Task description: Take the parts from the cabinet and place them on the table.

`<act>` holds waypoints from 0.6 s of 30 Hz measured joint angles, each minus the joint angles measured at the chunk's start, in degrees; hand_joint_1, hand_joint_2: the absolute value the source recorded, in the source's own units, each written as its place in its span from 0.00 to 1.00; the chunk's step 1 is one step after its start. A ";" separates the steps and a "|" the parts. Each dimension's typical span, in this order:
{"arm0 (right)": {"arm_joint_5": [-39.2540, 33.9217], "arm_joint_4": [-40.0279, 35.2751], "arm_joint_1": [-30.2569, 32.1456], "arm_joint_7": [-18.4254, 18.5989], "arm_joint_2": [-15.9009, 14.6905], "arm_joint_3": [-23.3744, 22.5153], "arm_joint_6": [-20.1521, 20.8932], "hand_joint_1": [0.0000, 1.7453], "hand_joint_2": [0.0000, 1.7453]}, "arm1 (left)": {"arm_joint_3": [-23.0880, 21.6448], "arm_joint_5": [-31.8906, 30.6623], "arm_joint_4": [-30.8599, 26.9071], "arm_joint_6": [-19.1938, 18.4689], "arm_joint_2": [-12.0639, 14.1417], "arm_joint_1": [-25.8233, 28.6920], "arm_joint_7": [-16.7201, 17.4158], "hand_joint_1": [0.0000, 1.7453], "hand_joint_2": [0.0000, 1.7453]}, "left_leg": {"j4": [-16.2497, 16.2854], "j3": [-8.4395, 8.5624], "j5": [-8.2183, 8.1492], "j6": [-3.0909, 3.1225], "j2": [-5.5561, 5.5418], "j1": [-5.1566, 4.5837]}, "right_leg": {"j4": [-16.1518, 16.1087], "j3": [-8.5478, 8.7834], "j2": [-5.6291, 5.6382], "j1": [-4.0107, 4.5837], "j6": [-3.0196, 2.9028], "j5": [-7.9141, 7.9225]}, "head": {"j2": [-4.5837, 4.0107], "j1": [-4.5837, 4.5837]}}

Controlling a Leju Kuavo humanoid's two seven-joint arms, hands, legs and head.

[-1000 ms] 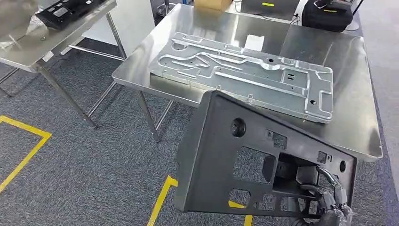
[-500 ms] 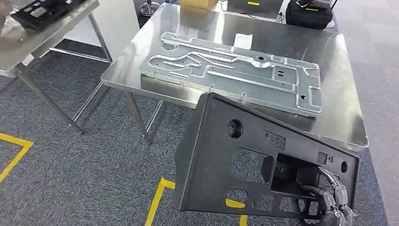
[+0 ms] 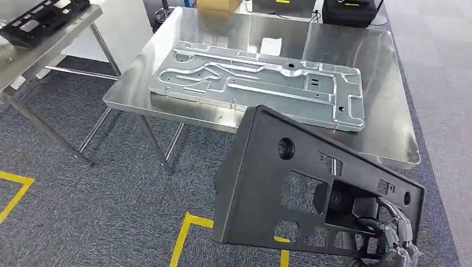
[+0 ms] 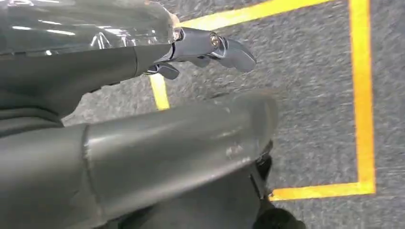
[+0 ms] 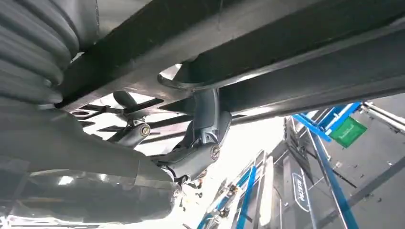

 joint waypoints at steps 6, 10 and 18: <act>0.11 0.35 -0.07 0.00 0.02 0.13 0.00 1.00 1.00 | -0.04 0.55 0.00 -0.50 0.07 0.03 1.16 0.00 0.00 | 0.08 0.01 -0.22 0.36 -0.05 -0.13 | -0.32 0.09 -0.14 -0.38 0.06 0.10 | 0.00 0.00; 0.24 0.50 -0.13 0.04 0.13 0.22 0.02 1.00 1.00 | -0.11 0.57 0.00 -0.68 -0.15 0.11 1.59 0.00 0.00 | -3.59 2.45 -0.18 1.45 -0.44 0.59 | 1.80 -0.24 -0.15 -0.44 0.81 1.73 | 0.00 -0.28; 1.01 0.98 0.03 0.63 0.09 0.20 0.00 1.00 1.00 | -0.11 0.68 0.00 -0.68 -0.13 0.71 1.97 0.00 0.00 | -3.65 6.56 -2.45 -1.11 -0.51 2.72 | 7.10 -7.08 0.50 -2.71 4.14 1.69 | 0.00 0.85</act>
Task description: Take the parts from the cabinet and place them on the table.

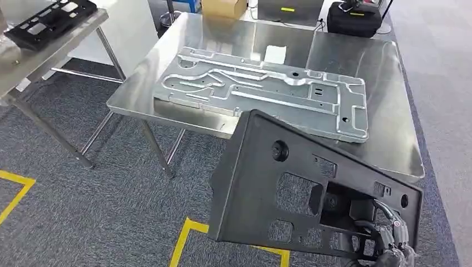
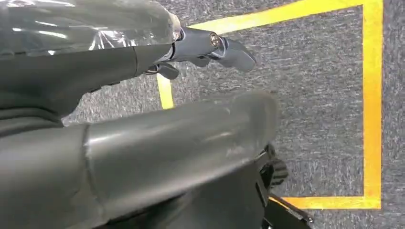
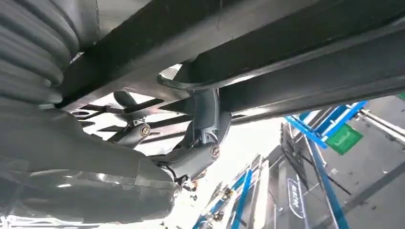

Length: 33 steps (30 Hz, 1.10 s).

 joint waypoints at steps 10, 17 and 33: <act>1.11 0.33 -0.05 0.63 0.07 0.13 -0.02 1.00 1.00 | -0.11 0.02 0.02 0.22 0.04 -0.64 0.28 0.00 0.00 | 17.20 -8.00 -1.20 -2.69 -1.26 -0.08 | -6.24 4.68 -0.18 1.11 -5.33 -0.21 | 0.00 -0.21; 10.95 1.79 -0.02 7.15 -0.02 -0.24 0.00 1.00 1.00 | -0.15 0.61 0.09 0.35 0.26 -0.05 -0.26 0.00 0.00 | 6.31 -11.66 4.86 2.81 -2.14 -3.84 | -6.37 9.37 1.73 3.49 -6.58 -3.84 | -0.02 -0.72; 15.54 4.92 0.07 13.07 -2.19 -0.90 0.02 1.00 1.00 | -0.76 1.31 0.13 1.23 0.33 -0.45 -0.87 0.00 0.00 | 5.19 -11.06 5.38 2.37 -3.02 -4.26 | -7.43 10.50 2.11 3.63 -5.79 -4.97 | 0.00 -0.59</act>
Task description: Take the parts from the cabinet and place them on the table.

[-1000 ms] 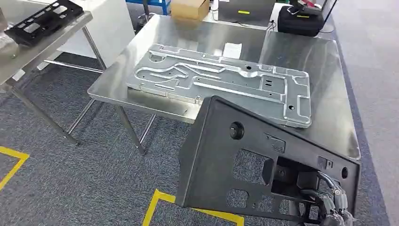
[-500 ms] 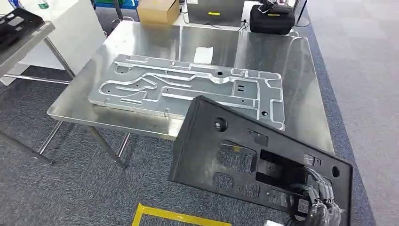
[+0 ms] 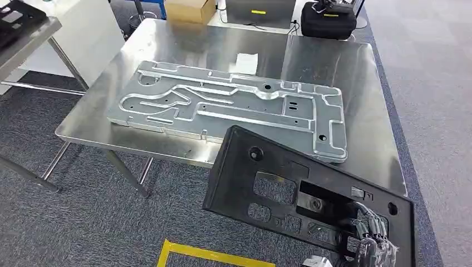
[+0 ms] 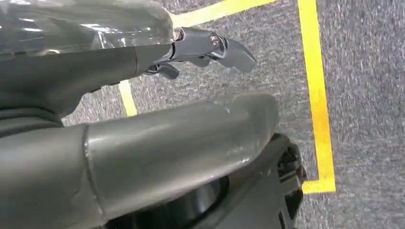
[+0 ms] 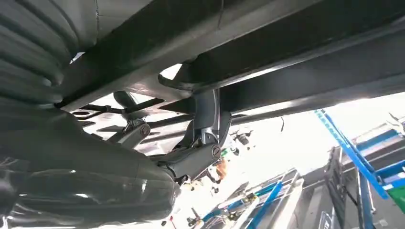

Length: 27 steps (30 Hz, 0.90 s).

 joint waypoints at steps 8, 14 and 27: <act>8.44 2.42 -1.94 13.27 -4.97 -2.86 1.04 1.00 1.00 | -1.44 -0.63 0.00 -0.17 0.04 -0.06 0.13 0.00 0.00 | 0.01 0.11 0.03 0.07 0.01 -0.02 | -0.05 0.12 -0.01 -0.16 0.11 0.05 | 0.00 -0.02; 11.91 12.67 -9.47 20.37 -15.93 -11.60 6.18 1.00 1.00 | -3.70 -1.42 0.00 -0.85 0.70 -0.39 0.72 0.00 0.00 | 0.05 0.12 0.14 0.24 0.02 -0.12 | -0.07 0.12 -0.01 -0.26 0.47 0.20 | 0.00 -0.02; 18.23 27.39 -20.54 26.14 -23.69 -12.48 8.81 1.00 1.00 | -5.88 -1.38 0.00 -1.05 1.16 -0.55 1.53 0.00 0.00 | -0.01 0.24 0.15 0.24 0.01 -0.09 | -0.07 0.17 -0.07 -0.20 0.50 0.19 | 0.00 -0.02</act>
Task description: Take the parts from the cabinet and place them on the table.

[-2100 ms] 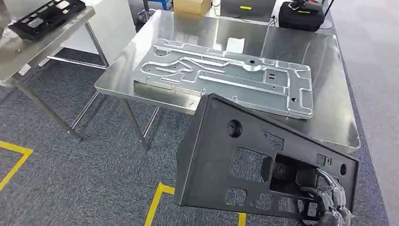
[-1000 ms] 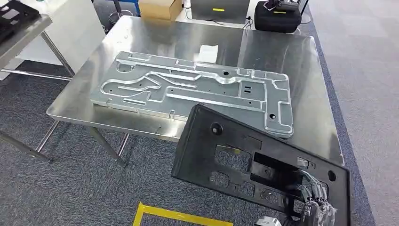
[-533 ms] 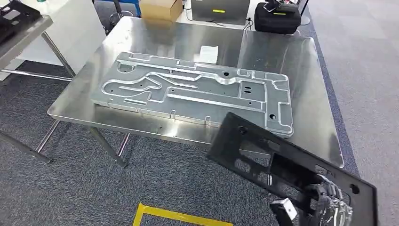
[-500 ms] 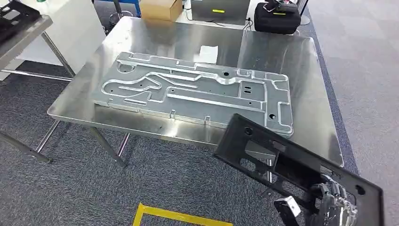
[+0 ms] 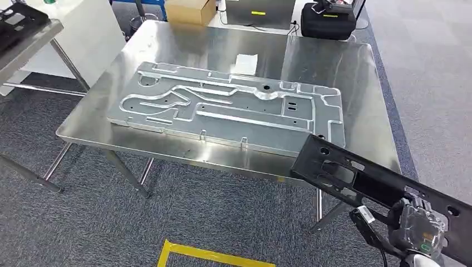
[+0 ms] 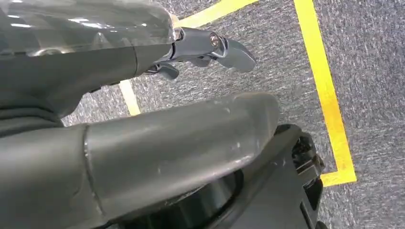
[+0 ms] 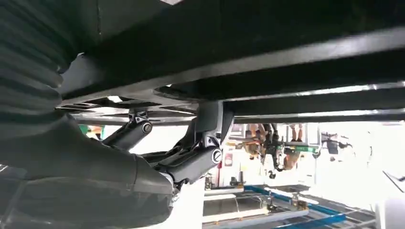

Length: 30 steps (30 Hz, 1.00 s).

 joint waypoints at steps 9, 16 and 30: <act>-3.25 -4.12 0.43 -0.92 -0.76 3.45 -3.30 1.00 1.00 | -0.61 0.98 0.00 0.00 0.09 0.03 0.24 0.00 0.00 | -0.05 0.00 0.00 -0.01 0.01 0.00 | 0.01 -0.02 0.02 0.00 0.01 -0.01 | 0.00 0.00; -3.85 -8.74 0.46 -1.14 -1.64 4.72 -3.06 1.00 1.00 | -0.63 1.09 0.00 0.00 0.09 0.05 0.22 0.00 0.00 | -0.05 -0.03 0.00 0.00 -0.06 -0.01 | 0.01 0.00 -0.03 -0.01 0.02 -0.03 | 0.00 0.02; 0.62 -1.98 -21.44 2.61 -13.84 12.27 13.35 1.00 1.00 | -2.56 0.70 0.00 -0.35 0.24 -0.35 0.26 0.00 0.00 | -0.04 -0.10 0.26 0.34 -0.09 -0.17 | 0.03 0.04 -0.06 -0.04 0.28 0.15 | 0.00 -0.02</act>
